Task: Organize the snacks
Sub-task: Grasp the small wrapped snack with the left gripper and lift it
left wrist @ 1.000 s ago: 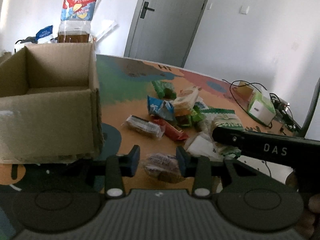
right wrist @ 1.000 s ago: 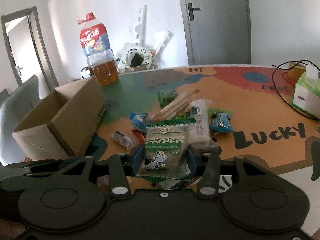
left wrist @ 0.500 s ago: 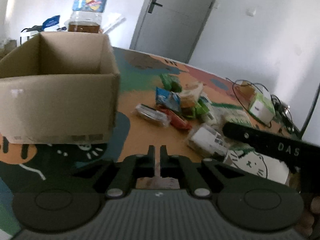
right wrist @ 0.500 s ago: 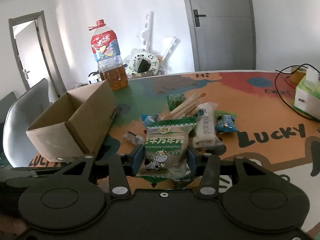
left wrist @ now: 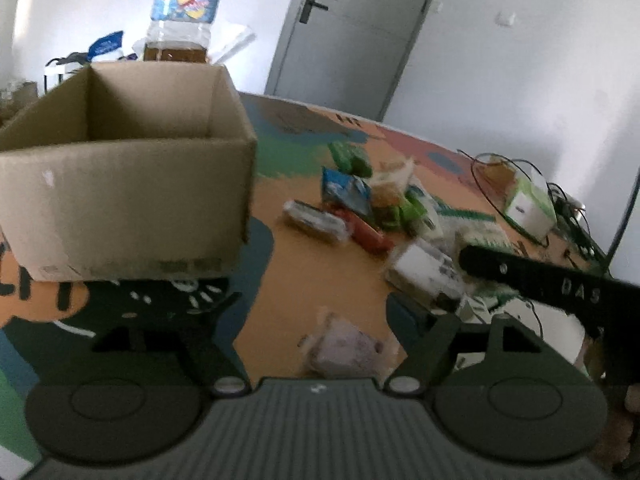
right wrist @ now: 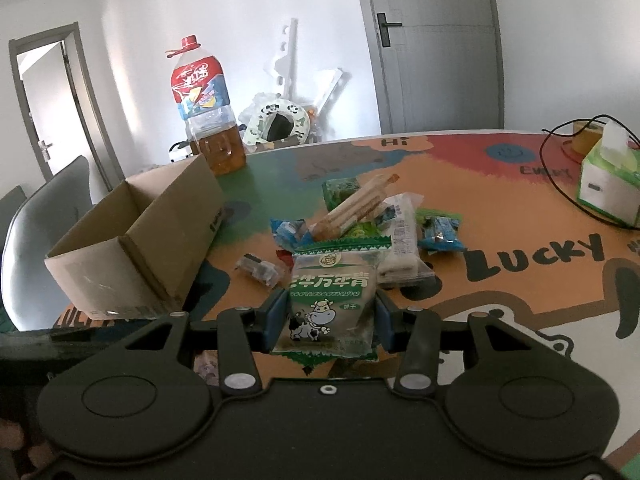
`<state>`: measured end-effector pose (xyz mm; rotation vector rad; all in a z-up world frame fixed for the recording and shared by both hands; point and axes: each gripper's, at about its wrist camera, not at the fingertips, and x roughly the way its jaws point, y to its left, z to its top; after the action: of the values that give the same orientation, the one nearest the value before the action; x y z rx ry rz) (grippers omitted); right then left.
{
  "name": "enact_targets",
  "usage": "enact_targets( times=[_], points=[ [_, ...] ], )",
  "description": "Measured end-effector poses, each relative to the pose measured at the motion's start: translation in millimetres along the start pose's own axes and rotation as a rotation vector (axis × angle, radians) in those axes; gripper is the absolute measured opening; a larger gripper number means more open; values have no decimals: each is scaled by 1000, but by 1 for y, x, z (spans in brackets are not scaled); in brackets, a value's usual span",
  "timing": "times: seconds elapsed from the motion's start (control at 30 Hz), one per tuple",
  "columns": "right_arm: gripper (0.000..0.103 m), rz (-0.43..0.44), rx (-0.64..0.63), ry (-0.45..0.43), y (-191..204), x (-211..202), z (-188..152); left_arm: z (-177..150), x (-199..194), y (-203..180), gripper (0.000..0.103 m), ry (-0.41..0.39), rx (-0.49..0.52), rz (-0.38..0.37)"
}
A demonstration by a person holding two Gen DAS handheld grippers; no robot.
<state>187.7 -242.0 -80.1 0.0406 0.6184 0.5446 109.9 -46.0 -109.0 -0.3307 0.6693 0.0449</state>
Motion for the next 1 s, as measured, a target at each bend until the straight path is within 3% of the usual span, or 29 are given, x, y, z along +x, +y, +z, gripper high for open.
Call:
enact_targets(
  times=[0.23,0.4,0.47,0.57,1.0],
  points=[
    [46,-16,18,-2,-9,-2,-2,-9,6,-8,75,27,46,-41],
    [46,-10,28,8,-10,2,-5,-15,15,-14,71,50,99,-19],
    [47,-2,24,10,-9,2,-6,-15,15,-14,50,50,108,-36],
    [47,6,27,12,-8,2,-7,-12,12,-10,37,41,93,-45],
    [46,73,-19,-24,21,2,6,12,-28,7,34,-65,47,-12]
  ],
)
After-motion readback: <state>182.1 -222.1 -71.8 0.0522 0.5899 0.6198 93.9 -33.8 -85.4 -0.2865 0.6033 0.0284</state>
